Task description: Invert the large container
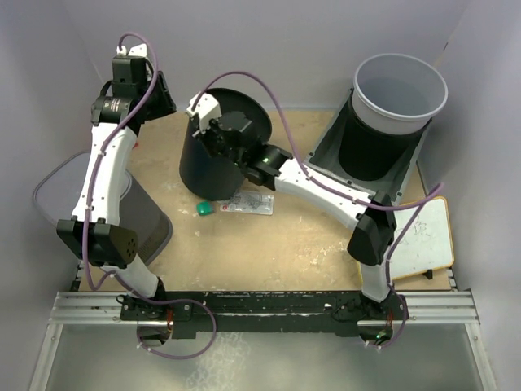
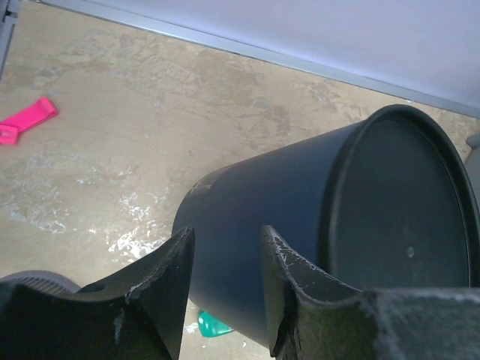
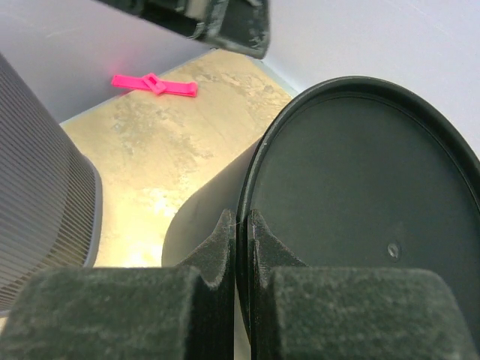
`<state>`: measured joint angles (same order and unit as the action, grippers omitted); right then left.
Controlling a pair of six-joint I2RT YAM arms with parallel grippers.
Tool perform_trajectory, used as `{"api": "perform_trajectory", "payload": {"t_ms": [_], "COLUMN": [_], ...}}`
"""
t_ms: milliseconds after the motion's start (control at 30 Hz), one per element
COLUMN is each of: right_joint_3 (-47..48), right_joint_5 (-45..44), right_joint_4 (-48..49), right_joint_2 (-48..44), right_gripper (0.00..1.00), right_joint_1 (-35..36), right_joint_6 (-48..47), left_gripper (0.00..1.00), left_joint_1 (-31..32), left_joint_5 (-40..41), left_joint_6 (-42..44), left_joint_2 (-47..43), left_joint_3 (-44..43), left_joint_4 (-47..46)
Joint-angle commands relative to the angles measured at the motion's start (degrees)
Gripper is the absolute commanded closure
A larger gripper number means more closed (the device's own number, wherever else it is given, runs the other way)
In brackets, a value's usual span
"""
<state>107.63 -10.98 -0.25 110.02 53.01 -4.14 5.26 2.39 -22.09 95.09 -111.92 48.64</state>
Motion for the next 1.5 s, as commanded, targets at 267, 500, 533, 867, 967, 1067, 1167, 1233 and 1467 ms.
{"api": "perform_trajectory", "payload": {"t_ms": [267, 500, 533, 867, 967, 1067, 1167, 1233, 1467], "right_joint_3": [15.71, 24.97, 25.68, 14.54, 4.63, -5.75, -13.25, -17.02, -29.32], "right_joint_5": [-4.25, -2.82, -2.63, -0.63, -2.03, 2.42, 3.51, 1.79, -6.51], "right_joint_4": [-3.00, -6.71, -7.25, -6.77, -4.95, -6.38, -8.09, -9.88, -16.61], "right_joint_2": [11.26, 18.71, 18.71, -0.86, -9.14, -16.03, -21.32, -24.78, -37.07], "right_gripper": [1.00, 0.85, 0.79, 0.13, 0.08, 0.07, 0.07, 0.06, 0.05], "right_joint_1": [-0.72, -0.81, -0.81, -1.05, -3.77, -10.50, -15.49, -16.19, -17.61], "right_joint_6": [-5.47, -5.70, -5.27, 1.54, 5.65, 14.76, 20.24, 20.82, 22.52], "left_gripper": [0.62, 0.62, 0.62, 0.61, 0.60, 0.59, 0.58, 0.58, 0.58], "left_joint_1": [-0.02, -0.07, -0.04, -0.02, 0.61, 5.69, 15.07, 18.48, 35.13], "left_joint_5": [1.96, 1.42, 1.87, 0.40, -1.73, 2.24, 7.42, 6.97, 11.76], "left_joint_6": [-1.70, -2.39, -2.28, -2.08, -1.24, 0.35, 2.38, 2.68, 7.75], "left_joint_2": [-3.83, -4.72, -4.80, -6.17, -6.93, -7.21, -6.30, -5.68, -4.14], "left_joint_3": [-2.03, -1.30, -1.33, -3.52, -3.58, -4.54, -6.64, -7.33, -5.66], "left_joint_4": [-0.14, 0.06, 0.42, -0.47, -1.64, -1.78, -0.72, -0.61, 0.53]}}
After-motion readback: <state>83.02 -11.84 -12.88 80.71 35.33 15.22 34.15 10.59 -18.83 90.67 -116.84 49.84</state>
